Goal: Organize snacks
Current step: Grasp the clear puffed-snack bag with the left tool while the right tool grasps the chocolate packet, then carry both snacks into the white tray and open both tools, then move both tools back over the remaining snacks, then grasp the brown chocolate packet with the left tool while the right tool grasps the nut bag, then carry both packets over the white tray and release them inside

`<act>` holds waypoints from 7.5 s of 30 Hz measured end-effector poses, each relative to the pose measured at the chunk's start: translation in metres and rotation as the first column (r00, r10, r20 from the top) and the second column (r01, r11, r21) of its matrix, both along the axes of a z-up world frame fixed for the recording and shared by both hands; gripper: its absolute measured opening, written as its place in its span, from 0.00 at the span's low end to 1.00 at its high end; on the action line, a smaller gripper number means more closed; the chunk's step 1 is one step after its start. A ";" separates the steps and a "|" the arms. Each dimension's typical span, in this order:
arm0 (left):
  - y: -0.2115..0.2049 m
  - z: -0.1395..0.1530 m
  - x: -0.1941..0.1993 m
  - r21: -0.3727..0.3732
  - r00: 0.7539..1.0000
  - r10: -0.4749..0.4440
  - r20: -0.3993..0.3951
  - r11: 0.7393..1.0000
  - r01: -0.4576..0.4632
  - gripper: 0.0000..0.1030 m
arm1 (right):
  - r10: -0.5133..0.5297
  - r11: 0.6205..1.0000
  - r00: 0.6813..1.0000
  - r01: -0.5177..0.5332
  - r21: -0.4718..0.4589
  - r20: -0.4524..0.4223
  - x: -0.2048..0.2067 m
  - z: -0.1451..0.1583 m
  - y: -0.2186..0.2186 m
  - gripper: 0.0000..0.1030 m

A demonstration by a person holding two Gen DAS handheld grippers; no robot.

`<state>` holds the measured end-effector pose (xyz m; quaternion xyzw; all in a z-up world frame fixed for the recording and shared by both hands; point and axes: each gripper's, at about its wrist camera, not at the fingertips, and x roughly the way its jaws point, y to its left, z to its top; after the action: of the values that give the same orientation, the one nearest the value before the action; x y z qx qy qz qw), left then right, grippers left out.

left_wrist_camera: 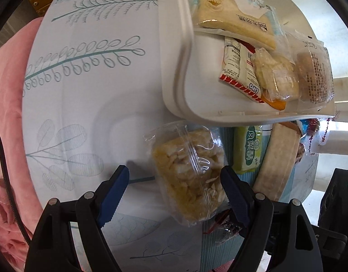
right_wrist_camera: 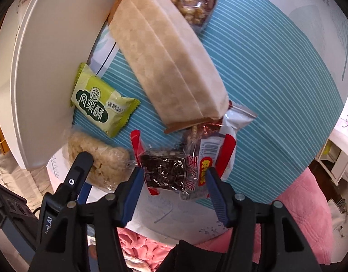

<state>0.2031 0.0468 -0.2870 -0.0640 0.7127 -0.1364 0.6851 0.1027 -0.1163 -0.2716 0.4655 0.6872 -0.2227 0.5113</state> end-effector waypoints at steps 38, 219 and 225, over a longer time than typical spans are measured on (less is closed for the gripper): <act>0.038 0.030 -0.051 0.030 0.996 0.066 -0.067 0.997 -0.064 0.43 | 0.018 0.997 0.980 -0.032 0.066 0.199 -0.035 0.025 0.032 0.10; -0.133 0.022 -0.153 0.196 0.898 0.437 -0.045 0.886 -0.421 0.20 | 0.438 0.774 0.602 -0.630 0.061 0.667 0.024 0.018 -0.180 0.09; -0.121 0.047 -0.155 0.167 0.913 0.407 -0.043 0.903 -0.395 0.20 | 0.427 0.760 0.600 -0.643 0.091 0.677 0.016 0.036 -0.169 0.09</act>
<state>0.0477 -0.0743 -0.2399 -0.1608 0.7187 0.0656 0.6733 0.1189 -0.2855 -0.2358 0.3575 0.6151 0.2259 0.6654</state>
